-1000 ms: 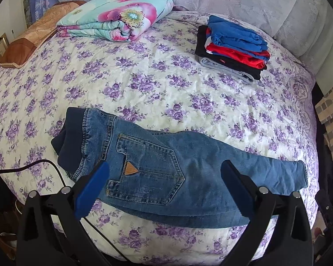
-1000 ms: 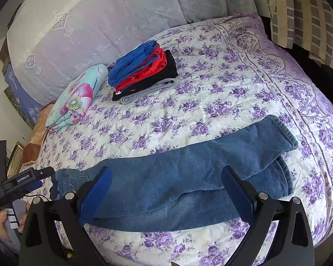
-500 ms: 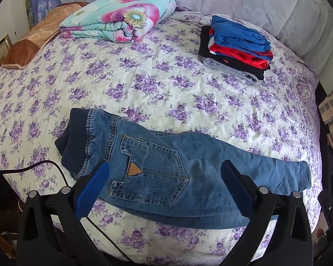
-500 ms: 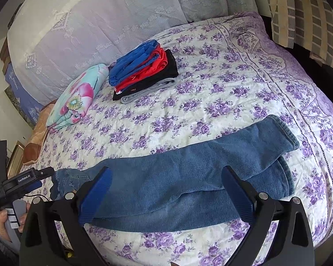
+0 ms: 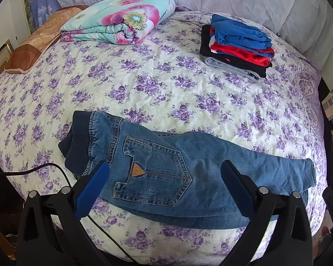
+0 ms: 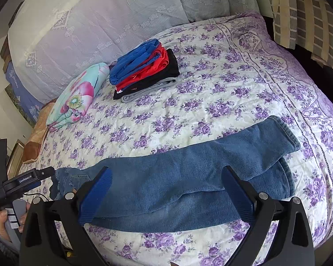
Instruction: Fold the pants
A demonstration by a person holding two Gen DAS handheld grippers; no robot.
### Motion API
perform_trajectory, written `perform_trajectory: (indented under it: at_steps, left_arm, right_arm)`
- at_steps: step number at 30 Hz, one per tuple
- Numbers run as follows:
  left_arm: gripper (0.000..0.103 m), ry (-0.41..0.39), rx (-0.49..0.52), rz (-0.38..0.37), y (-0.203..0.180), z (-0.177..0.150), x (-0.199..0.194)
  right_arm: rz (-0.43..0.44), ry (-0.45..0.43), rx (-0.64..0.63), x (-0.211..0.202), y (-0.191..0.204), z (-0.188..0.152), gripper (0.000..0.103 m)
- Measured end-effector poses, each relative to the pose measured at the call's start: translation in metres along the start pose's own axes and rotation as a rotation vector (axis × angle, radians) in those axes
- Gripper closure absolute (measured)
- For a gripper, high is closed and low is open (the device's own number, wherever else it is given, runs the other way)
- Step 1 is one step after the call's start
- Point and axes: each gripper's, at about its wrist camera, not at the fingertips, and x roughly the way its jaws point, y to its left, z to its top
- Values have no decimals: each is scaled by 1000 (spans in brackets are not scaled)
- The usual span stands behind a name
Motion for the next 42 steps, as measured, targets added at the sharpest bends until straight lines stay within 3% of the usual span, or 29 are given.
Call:
perform_trajectory:
  at_steps: [31,42]
  left_arm:
    - [5,-97,130,84,-24,1,-24]
    - [5,-91,150,103,-27,0,-23]
  right_arm:
    - [11,10,-16,1,1,-2,4]
    - [13,8,-16,0,1,-2,4]
